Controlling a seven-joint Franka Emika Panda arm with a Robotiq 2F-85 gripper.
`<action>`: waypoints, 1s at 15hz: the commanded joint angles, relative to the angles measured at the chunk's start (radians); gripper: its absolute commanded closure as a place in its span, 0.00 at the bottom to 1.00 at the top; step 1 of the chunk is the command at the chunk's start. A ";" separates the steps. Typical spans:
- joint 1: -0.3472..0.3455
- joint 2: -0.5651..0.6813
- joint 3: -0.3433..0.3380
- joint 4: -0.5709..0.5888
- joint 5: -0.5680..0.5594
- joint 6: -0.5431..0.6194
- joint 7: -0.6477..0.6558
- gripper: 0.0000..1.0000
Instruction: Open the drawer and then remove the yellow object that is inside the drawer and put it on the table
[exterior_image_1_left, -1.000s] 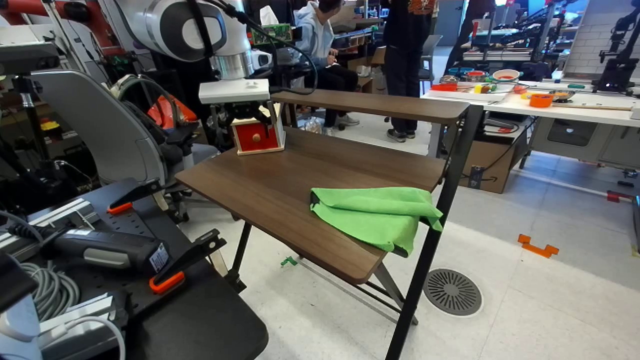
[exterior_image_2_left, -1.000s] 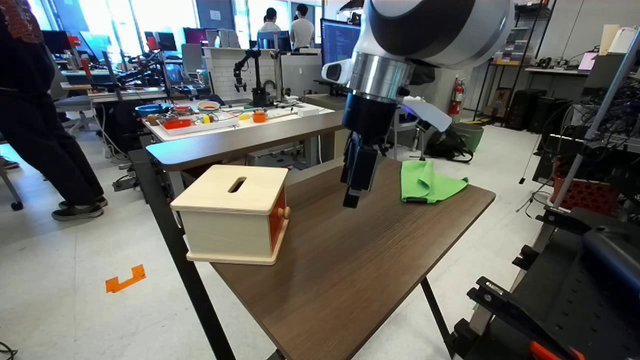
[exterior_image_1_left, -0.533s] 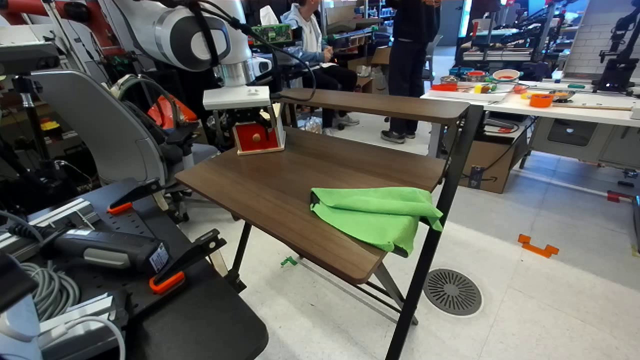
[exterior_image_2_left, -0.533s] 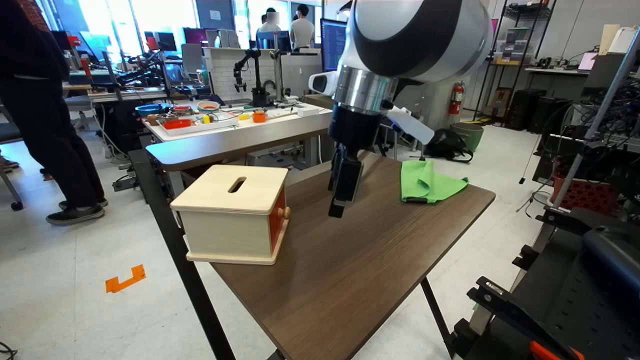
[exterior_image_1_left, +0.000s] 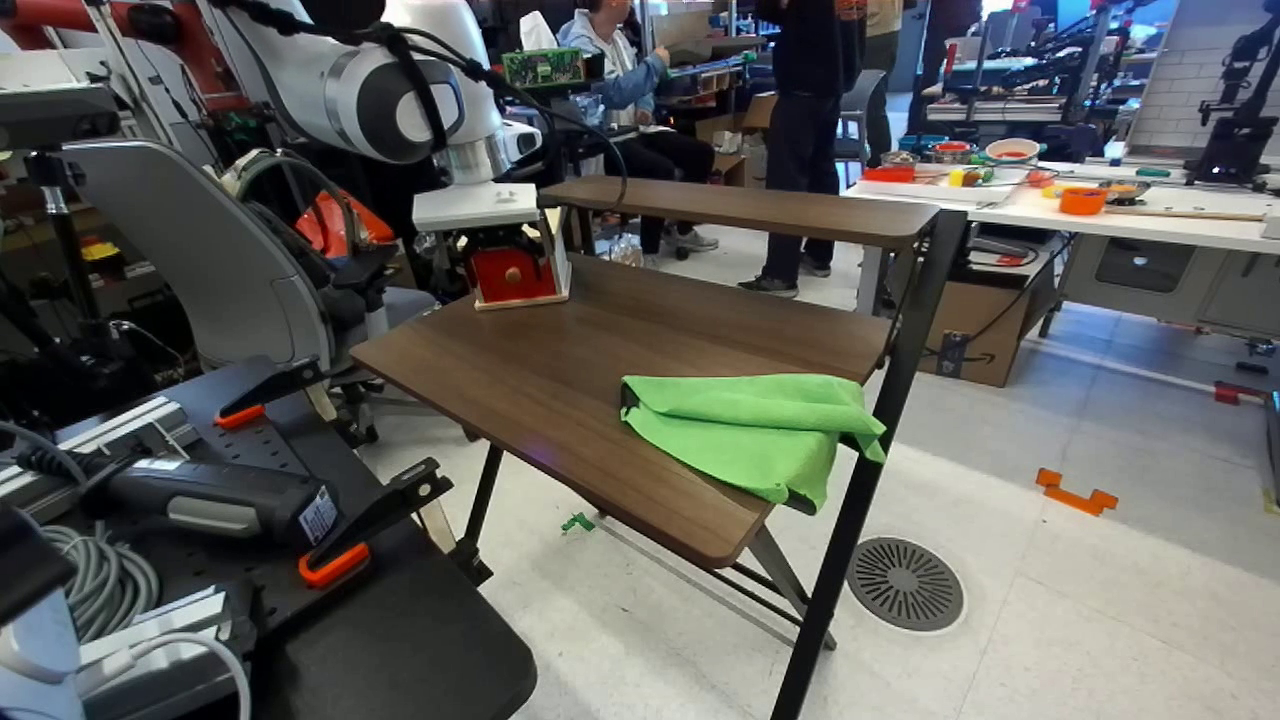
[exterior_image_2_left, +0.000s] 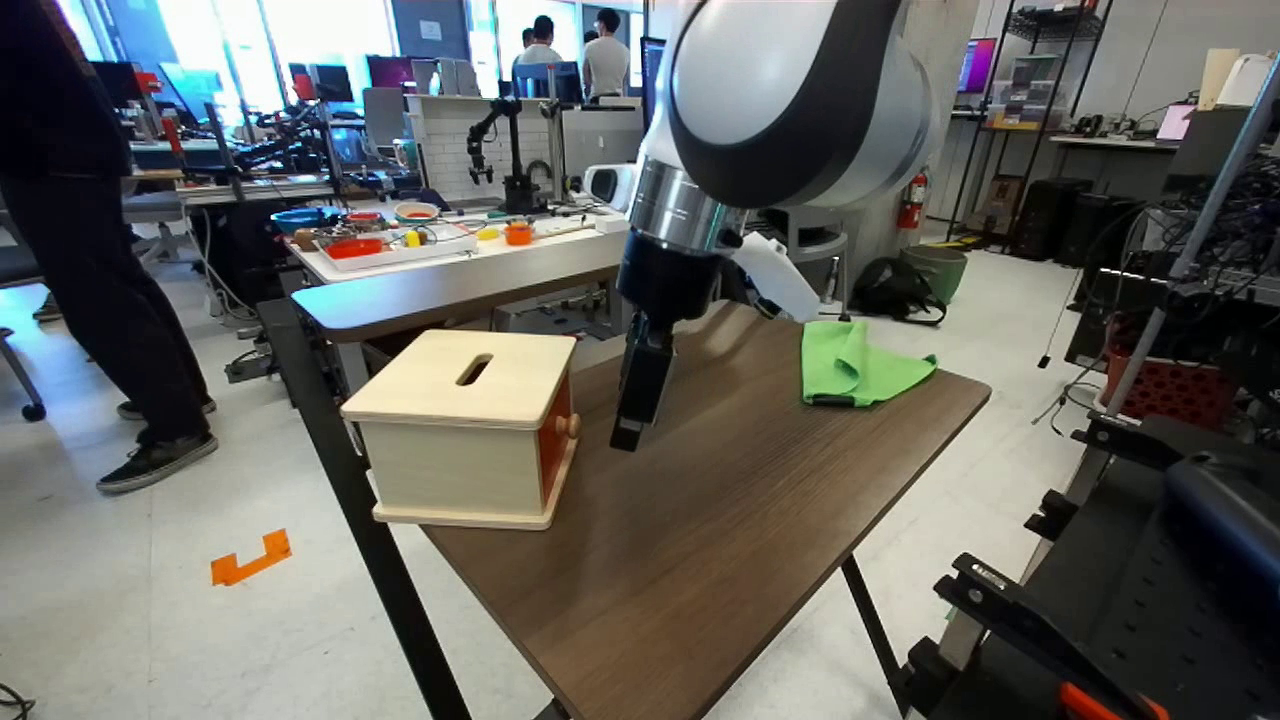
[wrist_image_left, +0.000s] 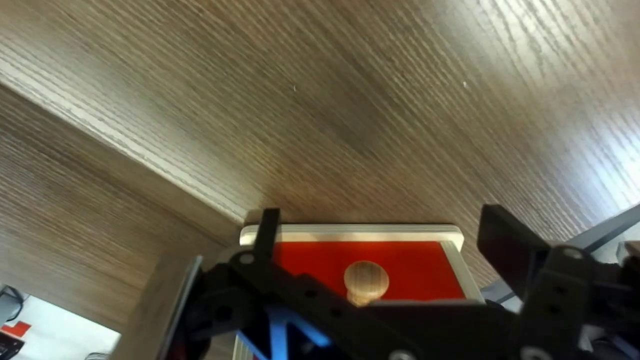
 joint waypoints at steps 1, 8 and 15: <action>0.019 0.055 -0.007 0.064 -0.050 0.026 0.065 0.00; 0.030 0.103 -0.003 0.125 -0.079 0.028 0.116 0.35; 0.032 0.107 -0.005 0.130 -0.100 0.048 0.150 0.88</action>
